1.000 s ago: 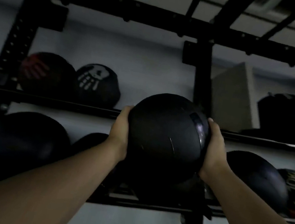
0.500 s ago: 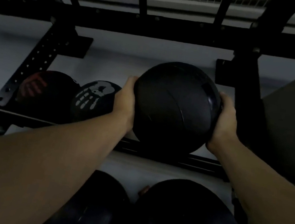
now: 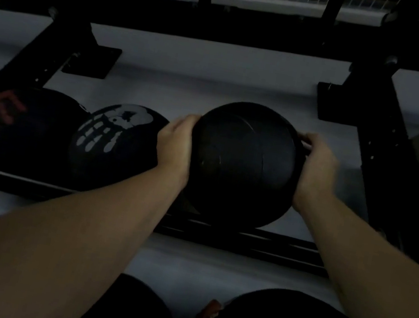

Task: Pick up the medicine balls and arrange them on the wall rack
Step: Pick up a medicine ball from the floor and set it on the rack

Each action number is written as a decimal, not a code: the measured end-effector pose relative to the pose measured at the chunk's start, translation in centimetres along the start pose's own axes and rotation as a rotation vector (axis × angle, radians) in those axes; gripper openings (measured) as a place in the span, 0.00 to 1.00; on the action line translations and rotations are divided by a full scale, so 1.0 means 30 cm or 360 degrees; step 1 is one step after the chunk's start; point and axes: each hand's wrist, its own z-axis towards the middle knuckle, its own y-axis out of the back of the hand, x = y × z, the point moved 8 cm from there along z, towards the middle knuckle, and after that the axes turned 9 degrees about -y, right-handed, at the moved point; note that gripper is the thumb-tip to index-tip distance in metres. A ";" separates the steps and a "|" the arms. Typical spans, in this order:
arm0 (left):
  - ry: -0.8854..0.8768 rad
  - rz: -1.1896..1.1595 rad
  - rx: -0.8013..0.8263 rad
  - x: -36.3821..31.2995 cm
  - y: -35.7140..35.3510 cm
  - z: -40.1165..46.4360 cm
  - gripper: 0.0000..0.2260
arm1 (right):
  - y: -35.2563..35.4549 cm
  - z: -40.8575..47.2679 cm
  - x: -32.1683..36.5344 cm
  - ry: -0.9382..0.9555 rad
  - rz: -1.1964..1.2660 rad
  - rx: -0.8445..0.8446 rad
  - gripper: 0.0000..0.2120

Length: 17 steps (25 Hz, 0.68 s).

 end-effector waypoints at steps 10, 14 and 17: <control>-0.0407 0.0796 0.0386 0.122 -0.043 0.060 0.17 | -0.117 0.050 -0.105 0.0583 -0.1309 0.0331 0.18; -0.0245 0.0981 0.0693 0.246 -0.046 0.037 0.22 | -0.064 0.072 -0.247 0.0318 -0.1443 0.0404 0.31; -0.0279 0.0964 0.0681 0.232 -0.048 0.043 0.22 | -0.072 0.070 -0.229 0.0397 -0.1404 0.0363 0.30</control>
